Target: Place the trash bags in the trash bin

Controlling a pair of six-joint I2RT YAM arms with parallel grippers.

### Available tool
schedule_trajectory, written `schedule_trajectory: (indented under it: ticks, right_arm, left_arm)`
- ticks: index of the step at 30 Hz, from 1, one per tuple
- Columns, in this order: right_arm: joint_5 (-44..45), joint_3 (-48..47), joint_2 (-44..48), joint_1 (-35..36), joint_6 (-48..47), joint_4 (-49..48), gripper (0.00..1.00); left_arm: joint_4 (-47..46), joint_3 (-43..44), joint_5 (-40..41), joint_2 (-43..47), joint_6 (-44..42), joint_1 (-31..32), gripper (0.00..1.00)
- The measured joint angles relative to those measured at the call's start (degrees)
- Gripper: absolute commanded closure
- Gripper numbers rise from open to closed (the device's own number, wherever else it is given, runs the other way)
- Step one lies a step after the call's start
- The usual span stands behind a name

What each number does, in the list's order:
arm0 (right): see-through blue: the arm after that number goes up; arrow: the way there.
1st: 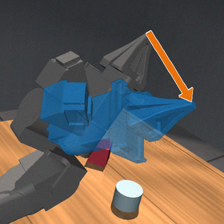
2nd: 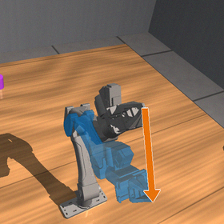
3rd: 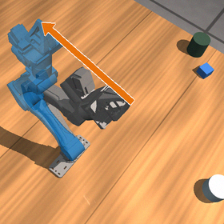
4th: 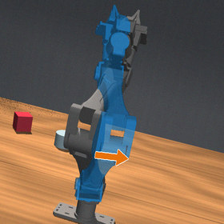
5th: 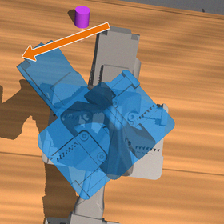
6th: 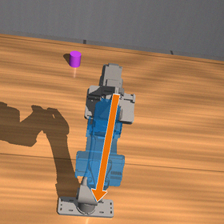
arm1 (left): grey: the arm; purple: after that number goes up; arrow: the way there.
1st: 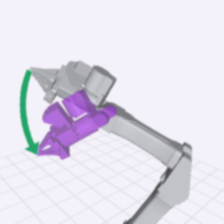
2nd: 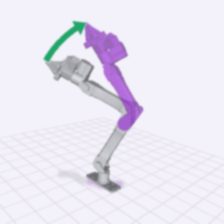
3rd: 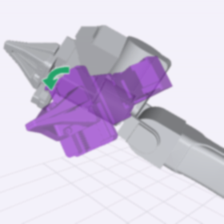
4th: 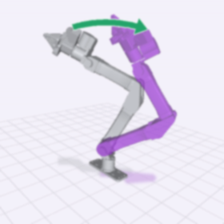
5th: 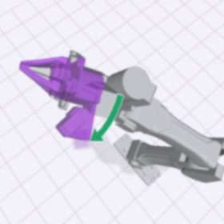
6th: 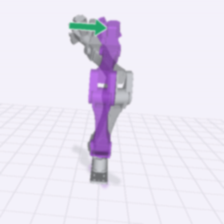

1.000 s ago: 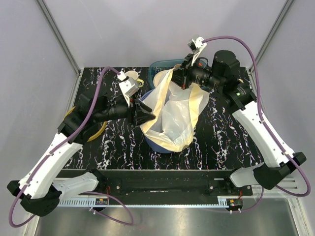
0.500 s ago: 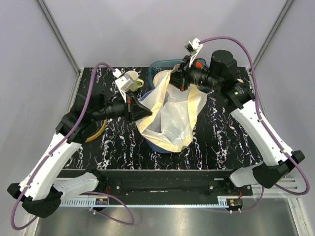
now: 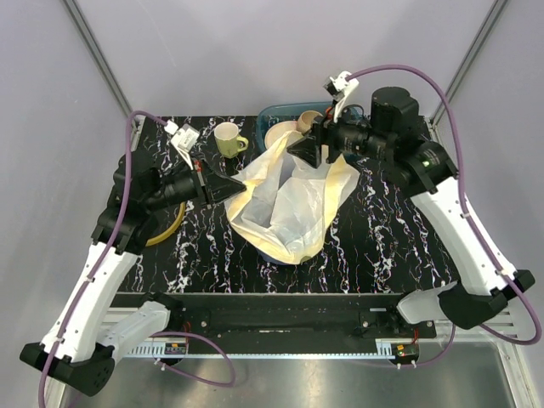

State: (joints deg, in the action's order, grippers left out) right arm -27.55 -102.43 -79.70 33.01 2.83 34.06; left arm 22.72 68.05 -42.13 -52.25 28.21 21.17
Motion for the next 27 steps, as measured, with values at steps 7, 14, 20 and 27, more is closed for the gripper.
schedule_trajectory:
  ticks: [7, 14, 20, 27]
  right_arm:
    - [7.1, -0.8, 8.3, 0.0, -5.1, 11.7, 0.37]
    - [14.1, 0.5, 12.0, 0.0, -6.7, 18.2, 0.25]
    - [16.5, 7.1, 10.5, 0.0, -5.7, 23.3, 0.17]
    - [16.2, 12.0, 11.2, 0.0, -4.0, 25.9, 0.36]
  left_arm:
    - [-0.6, -1.6, 0.1, 0.1, 1.7, -0.9, 1.0]
    - [-0.9, -2.1, 0.1, 0.8, 1.6, -2.6, 1.0]
    - [0.0, -2.1, 0.1, 0.8, 0.4, -4.7, 1.0]
    - [2.5, -2.1, 0.0, 1.6, -1.8, -6.8, 1.0]
